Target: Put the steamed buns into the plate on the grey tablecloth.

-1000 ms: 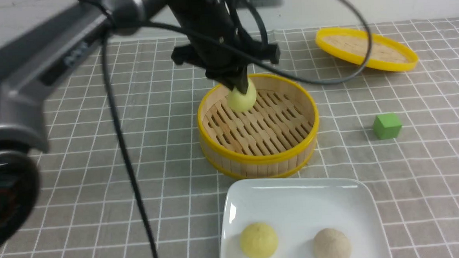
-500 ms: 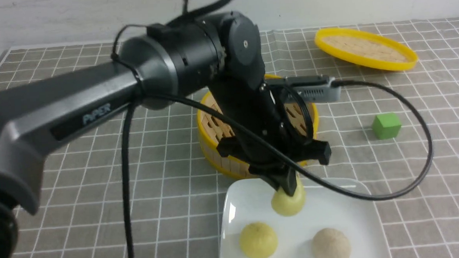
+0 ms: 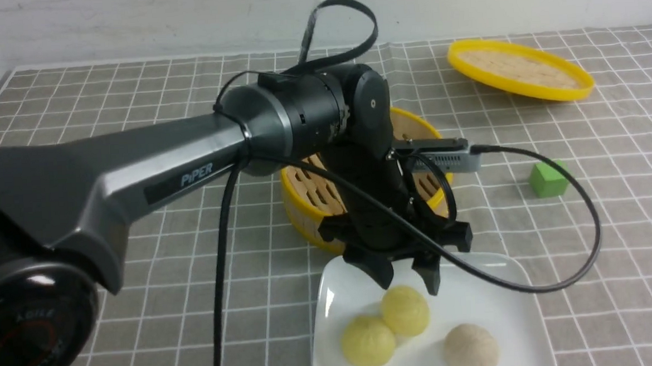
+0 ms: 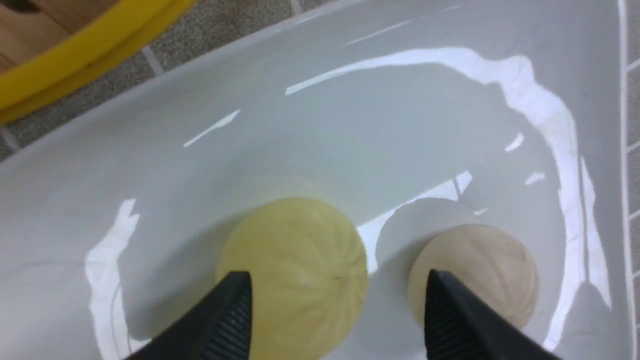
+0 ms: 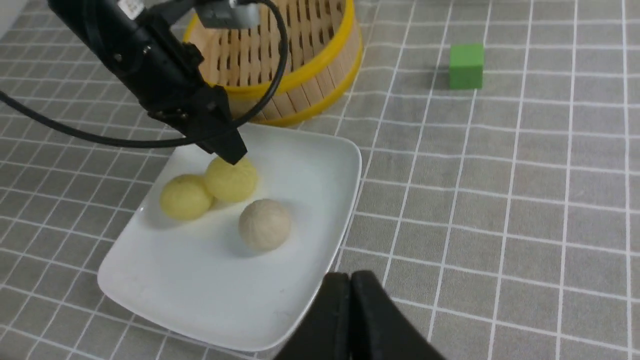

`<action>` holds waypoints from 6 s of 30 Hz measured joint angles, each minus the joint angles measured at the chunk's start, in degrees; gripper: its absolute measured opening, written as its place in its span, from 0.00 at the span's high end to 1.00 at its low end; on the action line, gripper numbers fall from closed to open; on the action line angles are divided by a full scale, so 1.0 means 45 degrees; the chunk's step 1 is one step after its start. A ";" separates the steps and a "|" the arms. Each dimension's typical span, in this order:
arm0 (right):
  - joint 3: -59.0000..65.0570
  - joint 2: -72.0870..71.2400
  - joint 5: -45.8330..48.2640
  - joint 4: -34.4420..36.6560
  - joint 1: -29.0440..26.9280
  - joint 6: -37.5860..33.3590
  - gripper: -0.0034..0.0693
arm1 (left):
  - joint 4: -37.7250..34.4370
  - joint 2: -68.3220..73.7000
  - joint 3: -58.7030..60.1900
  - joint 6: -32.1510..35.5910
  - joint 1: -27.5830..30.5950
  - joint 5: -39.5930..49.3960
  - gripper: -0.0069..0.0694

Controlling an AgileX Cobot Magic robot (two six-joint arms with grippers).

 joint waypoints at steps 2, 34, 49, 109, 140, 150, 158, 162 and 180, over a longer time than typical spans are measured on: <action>0.0464 -0.0596 -0.0030 -0.0058 0.0000 -0.0227 0.94 | 0.0194 -0.0262 -0.0445 0.0000 0.0000 0.0385 0.27; 0.8586 -0.1578 -1.4247 -0.0665 0.0000 -0.0574 0.89 | 0.6367 -0.4274 -0.4652 -0.1678 0.0000 0.2333 0.91; 0.8586 -0.2010 -1.2126 -0.0383 -0.0745 -0.0574 0.88 | 0.6055 -0.4274 -0.4652 -0.1678 0.0000 0.2333 0.89; 1.1249 -0.2535 -1.1110 -0.0288 -0.8180 -0.0585 0.77 | 0.9862 -2.0662 1.6259 -0.8101 -0.0008 -0.8831 0.88; 1.1249 -0.2535 -1.1110 -0.0288 -0.8180 -0.0585 0.73 | 0.4632 -2.4720 2.0317 -0.0392 0.8722 -1.0762 0.84; 1.1249 -0.2535 -1.1110 -0.0288 -0.8180 -0.0585 0.71 | 0.6214 -2.5863 2.1350 -0.0612 0.9886 -0.9002 0.84; 1.1249 -0.2535 -1.1110 -0.0288 -0.8180 -0.0585 0.69 | 0.6132 -2.5863 2.1338 -0.0615 0.9886 -0.8802 0.83; 1.1249 -0.2535 -1.1110 -0.0288 -0.8180 -0.0585 0.68 | 0.6132 -2.5863 2.1325 -0.0626 0.9856 -0.8749 0.82; 1.1249 -0.2535 -1.1110 -0.0288 -0.8180 -0.0585 0.68 | 0.6132 -2.5863 2.1325 -0.0626 0.9594 -0.8724 0.79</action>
